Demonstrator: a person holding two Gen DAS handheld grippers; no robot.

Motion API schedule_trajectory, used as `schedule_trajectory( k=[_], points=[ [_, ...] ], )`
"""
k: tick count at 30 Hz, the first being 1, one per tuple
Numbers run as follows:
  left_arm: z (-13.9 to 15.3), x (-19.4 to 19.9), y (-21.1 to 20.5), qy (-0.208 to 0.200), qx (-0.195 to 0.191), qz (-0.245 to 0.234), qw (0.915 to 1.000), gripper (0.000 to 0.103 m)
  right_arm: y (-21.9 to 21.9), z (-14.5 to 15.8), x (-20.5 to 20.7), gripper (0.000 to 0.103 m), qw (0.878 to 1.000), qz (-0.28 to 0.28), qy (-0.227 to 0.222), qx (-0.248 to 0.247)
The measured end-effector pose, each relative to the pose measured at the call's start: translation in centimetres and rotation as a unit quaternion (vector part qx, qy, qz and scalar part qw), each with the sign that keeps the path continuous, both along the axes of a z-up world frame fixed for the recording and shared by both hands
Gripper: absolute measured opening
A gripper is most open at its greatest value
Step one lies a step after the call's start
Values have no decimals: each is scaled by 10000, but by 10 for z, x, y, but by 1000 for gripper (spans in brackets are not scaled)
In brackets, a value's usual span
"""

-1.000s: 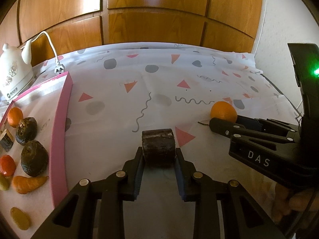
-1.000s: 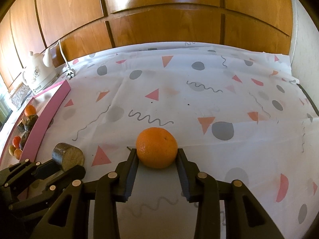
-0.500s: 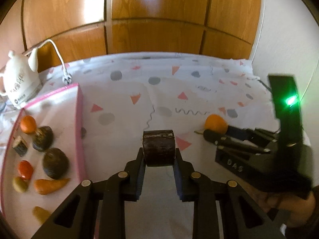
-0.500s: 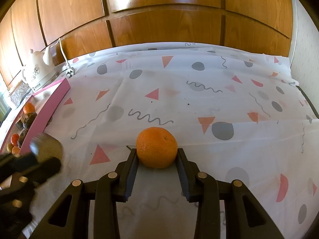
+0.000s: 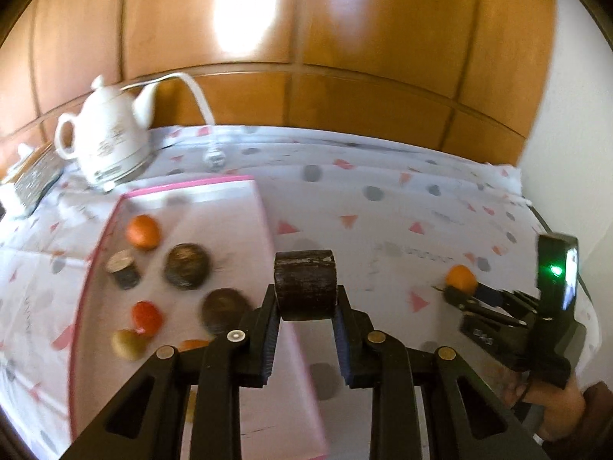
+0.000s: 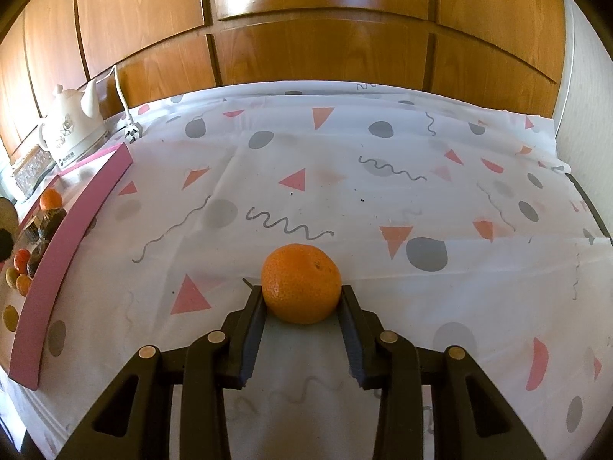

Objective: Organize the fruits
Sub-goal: 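Place the root piece and tangerine into the tray, opening both grippers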

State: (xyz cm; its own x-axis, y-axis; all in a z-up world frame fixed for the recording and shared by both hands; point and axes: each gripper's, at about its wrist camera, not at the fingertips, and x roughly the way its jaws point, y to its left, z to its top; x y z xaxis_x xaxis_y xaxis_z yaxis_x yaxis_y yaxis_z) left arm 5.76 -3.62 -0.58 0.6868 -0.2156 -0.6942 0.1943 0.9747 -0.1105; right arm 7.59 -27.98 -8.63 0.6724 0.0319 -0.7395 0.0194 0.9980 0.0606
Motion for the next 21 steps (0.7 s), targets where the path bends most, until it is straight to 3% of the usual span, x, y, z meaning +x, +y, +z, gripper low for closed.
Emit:
schedule_trajectory(
  k=[12, 21],
  points=[
    [-16, 3, 90, 268, -47, 1221, 9921, 28, 4, 0, 0, 38, 9999, -10, 39, -127],
    [-10, -9, 99, 101, 132, 1430, 9896, 30, 10, 5, 2, 36, 9997, 69, 129, -193]
  ],
)
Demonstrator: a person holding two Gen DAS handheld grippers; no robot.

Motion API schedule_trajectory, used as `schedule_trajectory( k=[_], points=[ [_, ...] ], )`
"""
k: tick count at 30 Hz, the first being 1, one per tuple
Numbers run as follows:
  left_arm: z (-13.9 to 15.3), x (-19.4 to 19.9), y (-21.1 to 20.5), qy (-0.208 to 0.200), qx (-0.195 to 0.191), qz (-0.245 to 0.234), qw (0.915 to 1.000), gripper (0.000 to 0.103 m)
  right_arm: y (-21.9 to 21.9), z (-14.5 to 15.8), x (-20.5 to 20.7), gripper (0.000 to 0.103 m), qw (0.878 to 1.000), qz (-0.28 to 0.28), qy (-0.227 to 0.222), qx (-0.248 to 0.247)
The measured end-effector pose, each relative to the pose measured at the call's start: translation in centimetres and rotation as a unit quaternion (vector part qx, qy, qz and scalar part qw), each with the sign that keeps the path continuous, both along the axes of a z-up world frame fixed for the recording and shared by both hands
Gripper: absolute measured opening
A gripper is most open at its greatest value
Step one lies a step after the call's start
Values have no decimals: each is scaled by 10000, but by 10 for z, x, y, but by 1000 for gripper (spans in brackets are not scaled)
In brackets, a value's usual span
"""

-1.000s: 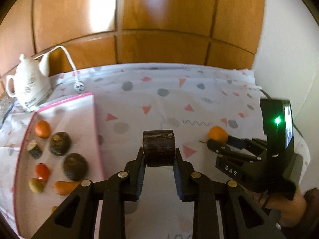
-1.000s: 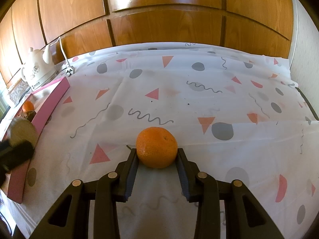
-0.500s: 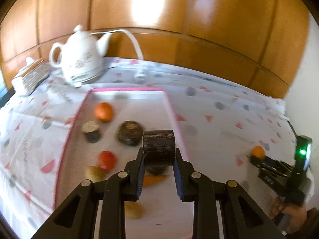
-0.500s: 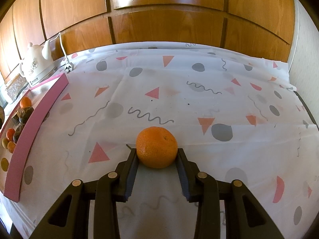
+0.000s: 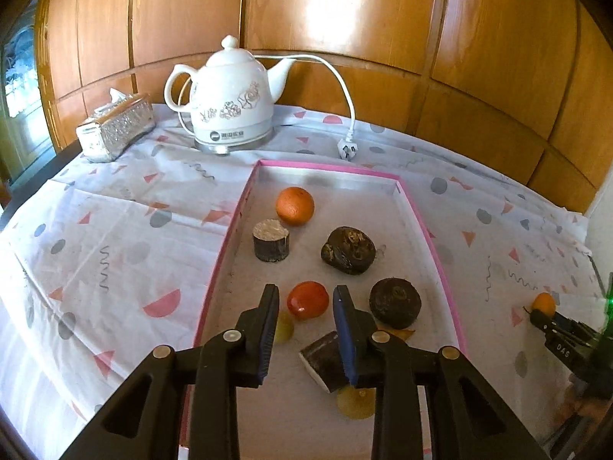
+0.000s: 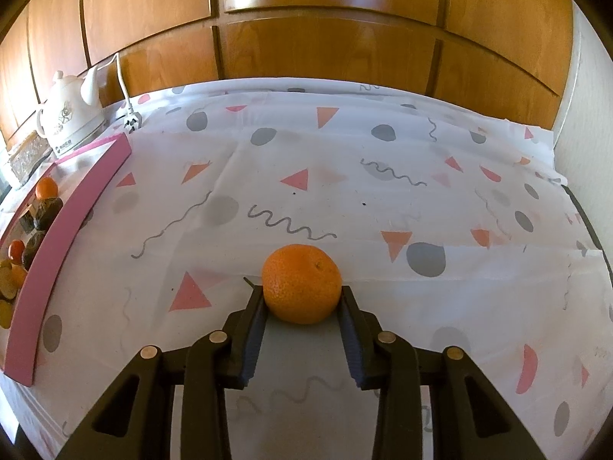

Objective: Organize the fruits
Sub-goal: 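Place the root piece and tangerine into the tray, opening both grippers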

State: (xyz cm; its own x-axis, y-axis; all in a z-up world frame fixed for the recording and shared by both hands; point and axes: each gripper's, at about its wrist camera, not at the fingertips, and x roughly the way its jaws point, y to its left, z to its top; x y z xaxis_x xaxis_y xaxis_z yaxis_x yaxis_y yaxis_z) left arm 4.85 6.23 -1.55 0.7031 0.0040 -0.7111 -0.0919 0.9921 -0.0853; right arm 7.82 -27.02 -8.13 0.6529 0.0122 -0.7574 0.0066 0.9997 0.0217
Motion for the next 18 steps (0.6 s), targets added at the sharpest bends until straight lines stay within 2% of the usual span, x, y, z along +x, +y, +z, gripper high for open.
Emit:
schedule_trajectory(
  k=[3, 8, 13, 18],
  points=[
    [4, -3, -1, -53, 10, 9, 10000, 37, 11, 10, 0, 36, 9997, 192, -57, 108],
    [7, -8, 3, -95, 9, 69, 9999, 38, 45, 33, 2, 36, 9957, 775, -182, 467],
    [10, -14, 11, -159, 24, 223, 9996, 45, 103, 53, 4, 36, 9840, 1617, -237, 709],
    [14, -20, 22, -227, -2, 361, 9991, 58, 159, 64, 9, 36, 9703, 2287, -216, 757]
  ],
)
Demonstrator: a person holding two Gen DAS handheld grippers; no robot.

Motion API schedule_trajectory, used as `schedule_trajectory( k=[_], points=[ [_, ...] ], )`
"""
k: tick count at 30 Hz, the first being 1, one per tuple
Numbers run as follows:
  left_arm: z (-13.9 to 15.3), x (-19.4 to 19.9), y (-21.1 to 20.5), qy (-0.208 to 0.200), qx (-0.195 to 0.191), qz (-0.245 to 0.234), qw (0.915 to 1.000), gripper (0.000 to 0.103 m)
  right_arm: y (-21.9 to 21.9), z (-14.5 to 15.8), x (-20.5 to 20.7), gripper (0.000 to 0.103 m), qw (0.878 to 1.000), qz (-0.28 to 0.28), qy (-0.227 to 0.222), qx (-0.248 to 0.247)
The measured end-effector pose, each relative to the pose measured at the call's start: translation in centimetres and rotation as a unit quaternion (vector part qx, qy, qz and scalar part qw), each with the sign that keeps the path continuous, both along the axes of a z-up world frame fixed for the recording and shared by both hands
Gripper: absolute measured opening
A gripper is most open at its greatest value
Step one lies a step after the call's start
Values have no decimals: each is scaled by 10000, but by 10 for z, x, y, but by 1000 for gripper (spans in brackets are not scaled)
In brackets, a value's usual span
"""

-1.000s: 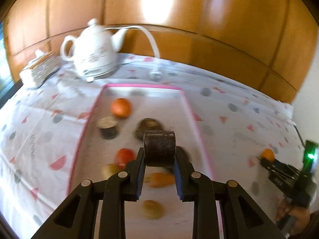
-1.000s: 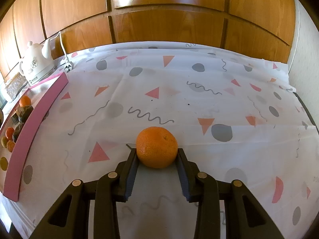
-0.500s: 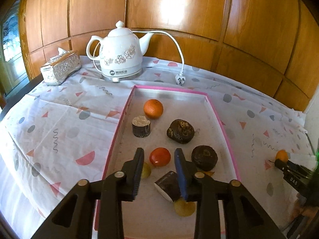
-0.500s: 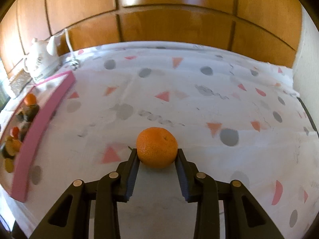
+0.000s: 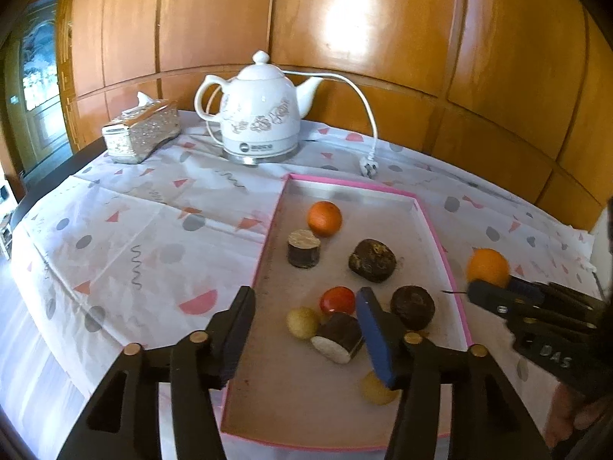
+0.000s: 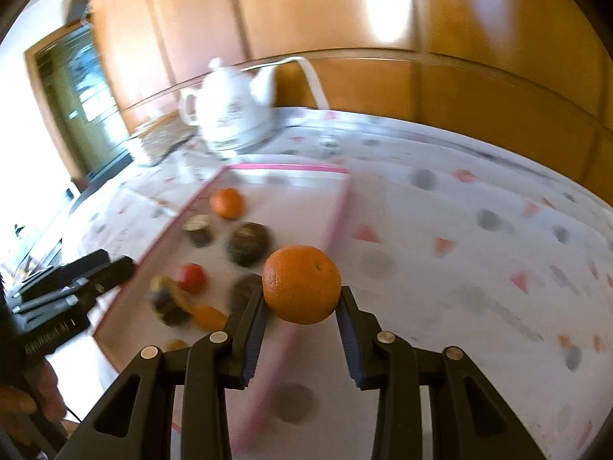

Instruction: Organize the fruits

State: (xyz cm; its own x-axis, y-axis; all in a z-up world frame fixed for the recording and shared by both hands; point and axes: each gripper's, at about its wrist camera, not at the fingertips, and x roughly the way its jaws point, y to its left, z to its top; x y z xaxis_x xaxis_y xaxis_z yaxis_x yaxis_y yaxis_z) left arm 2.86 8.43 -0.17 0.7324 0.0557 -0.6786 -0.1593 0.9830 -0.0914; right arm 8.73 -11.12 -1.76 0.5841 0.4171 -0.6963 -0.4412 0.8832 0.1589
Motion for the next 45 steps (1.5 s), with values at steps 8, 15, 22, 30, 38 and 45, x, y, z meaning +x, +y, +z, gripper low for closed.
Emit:
schedule_trajectory(
  k=[8, 15, 22, 30, 38, 45],
  points=[
    [5, -11, 16, -113, 12, 232, 9997, 70, 53, -5, 11, 40, 9987, 459, 170, -170],
    [6, -15, 23, -115, -23, 405, 9991, 82, 51, -1, 2, 50, 9992, 371, 58, -109],
    [11, -18, 17, -200, 51, 472, 9987, 103, 36, 4, -14, 50, 9996, -98, -159, -191],
    [16, -21, 7, -252, 252, 475, 9982, 103, 23, 4, -31, 50, 9976, -497, -348, -345],
    [21, -24, 2, -290, 337, 550, 9975, 103, 20, 4, -37, 50, 9971, -548, -384, -364],
    [22, -25, 1, -304, 368, 561, 9973, 103, 21, 4, -40, 50, 9972, -506, -407, -367]
  ],
)
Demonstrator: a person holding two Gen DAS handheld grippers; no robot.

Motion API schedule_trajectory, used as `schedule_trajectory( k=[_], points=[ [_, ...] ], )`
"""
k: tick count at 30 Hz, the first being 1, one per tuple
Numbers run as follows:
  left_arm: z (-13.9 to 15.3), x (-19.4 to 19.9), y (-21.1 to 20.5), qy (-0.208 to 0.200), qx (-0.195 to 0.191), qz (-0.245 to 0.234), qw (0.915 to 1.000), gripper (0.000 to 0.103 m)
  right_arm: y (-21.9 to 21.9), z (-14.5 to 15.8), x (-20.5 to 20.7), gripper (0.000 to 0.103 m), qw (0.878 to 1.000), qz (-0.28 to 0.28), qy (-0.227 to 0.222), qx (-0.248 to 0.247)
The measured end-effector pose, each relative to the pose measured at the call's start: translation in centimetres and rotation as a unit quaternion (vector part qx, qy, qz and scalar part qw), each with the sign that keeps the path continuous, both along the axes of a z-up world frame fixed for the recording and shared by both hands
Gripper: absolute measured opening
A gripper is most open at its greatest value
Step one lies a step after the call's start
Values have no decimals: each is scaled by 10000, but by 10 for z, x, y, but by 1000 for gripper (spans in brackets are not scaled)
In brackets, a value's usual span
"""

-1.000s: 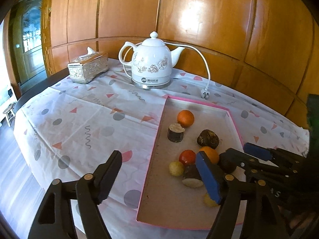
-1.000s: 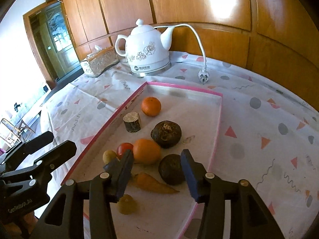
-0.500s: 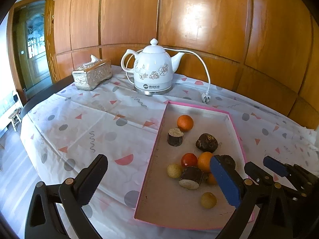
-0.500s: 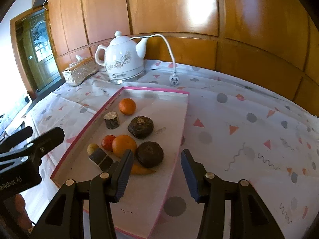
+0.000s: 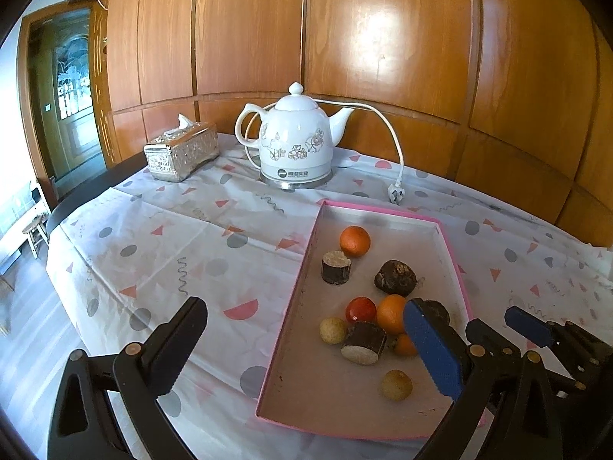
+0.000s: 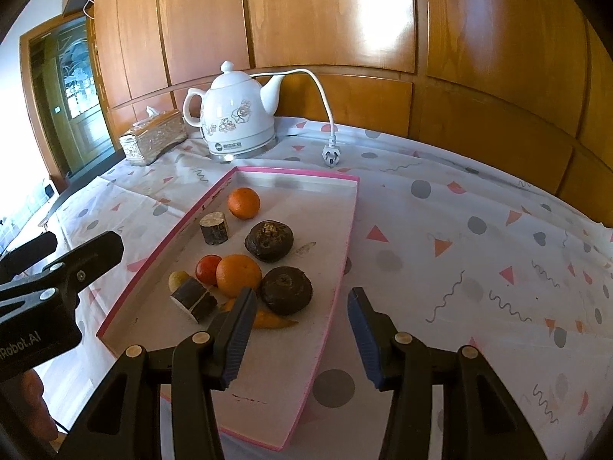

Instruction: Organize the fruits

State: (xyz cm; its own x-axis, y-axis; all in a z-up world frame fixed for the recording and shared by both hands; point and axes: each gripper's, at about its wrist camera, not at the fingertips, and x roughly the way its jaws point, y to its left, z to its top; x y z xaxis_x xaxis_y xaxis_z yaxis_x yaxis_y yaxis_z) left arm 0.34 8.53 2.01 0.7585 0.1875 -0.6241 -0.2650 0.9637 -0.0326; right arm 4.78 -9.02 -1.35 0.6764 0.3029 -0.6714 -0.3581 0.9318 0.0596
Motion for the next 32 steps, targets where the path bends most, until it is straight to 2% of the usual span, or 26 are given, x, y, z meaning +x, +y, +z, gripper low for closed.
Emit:
schedule_trajectory(
  k=[20, 27, 32],
  points=[
    [4, -1, -1, -27, -37, 3, 10000, 103, 3, 1, -1, 50, 10000, 18, -32, -24],
    [8, -5, -4, -206, 0, 8, 9998, 100, 0, 0, -1, 50, 10000, 11, -11, -27],
    [6, -3, -4, -150, -190, -146, 9996, 101, -9, 3, -1, 50, 9999, -91, -78, 38]
  ],
)
